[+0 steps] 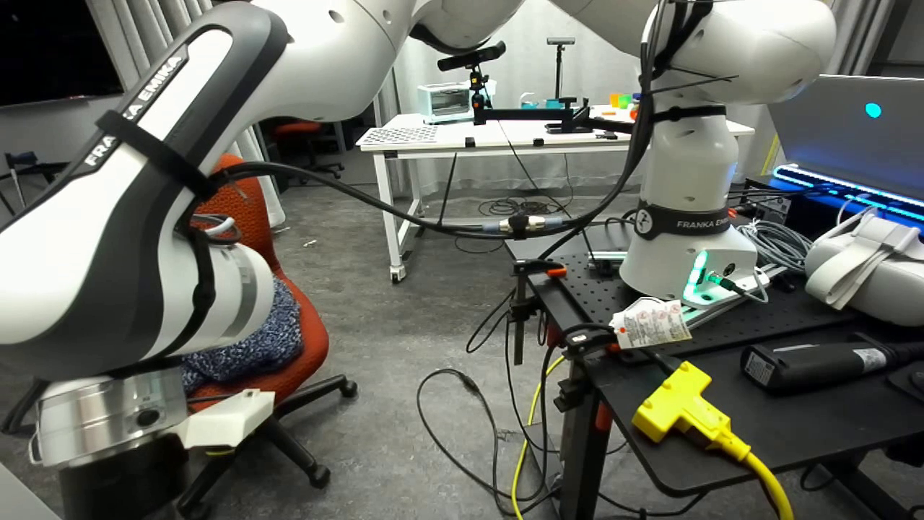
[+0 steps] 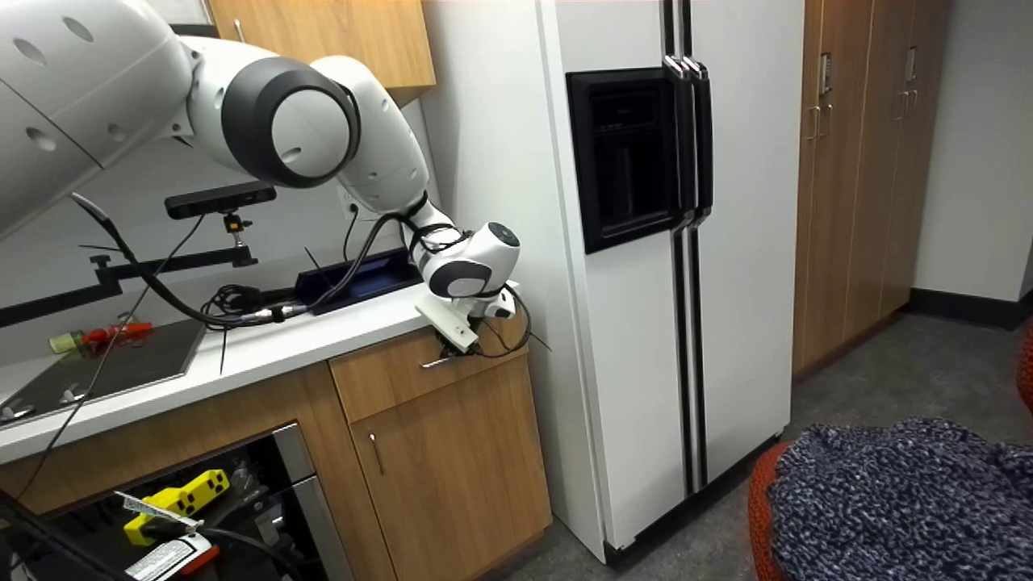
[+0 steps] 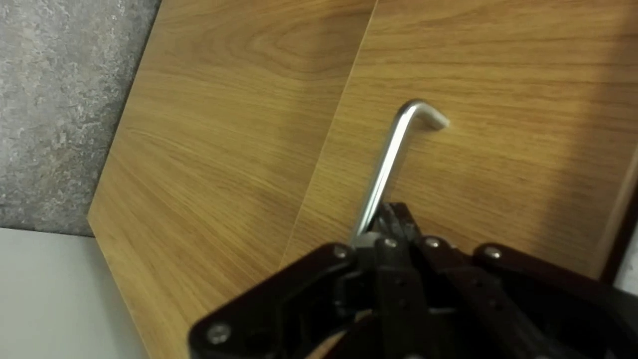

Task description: Open the drawer on the far right

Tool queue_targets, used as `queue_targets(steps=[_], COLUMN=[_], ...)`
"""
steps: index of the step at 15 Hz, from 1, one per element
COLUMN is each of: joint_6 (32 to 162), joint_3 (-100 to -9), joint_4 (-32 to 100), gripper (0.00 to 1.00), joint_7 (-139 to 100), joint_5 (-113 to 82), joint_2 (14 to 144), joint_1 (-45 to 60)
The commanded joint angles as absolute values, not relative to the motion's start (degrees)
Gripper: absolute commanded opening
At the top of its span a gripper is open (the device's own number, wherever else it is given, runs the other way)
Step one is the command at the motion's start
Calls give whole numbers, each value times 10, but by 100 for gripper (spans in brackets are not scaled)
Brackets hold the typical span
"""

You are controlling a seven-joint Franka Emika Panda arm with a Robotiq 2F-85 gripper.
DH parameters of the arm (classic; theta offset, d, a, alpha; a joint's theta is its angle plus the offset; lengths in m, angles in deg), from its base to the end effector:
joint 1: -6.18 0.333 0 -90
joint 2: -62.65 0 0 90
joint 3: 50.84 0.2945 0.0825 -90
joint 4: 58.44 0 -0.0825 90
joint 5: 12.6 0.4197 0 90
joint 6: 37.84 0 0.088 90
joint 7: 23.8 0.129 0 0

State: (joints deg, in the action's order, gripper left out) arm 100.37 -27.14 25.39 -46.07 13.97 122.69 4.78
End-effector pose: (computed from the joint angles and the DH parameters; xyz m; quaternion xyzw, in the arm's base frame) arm 0.6643 0.2522 0.0329 -0.9404 -0.1054 0.0282 0.3220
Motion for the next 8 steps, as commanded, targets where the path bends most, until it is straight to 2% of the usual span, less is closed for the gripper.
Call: queue_targets(steps=[1, 8], joint_6=[1015, 997], joint_3=[-271, -352], joint_4=[232, 277], gripper=[0, 0], joint_7=[-442, -365], joint_5=[140, 52], joint_2=[1249, 1182], joint_1=[54, 97])
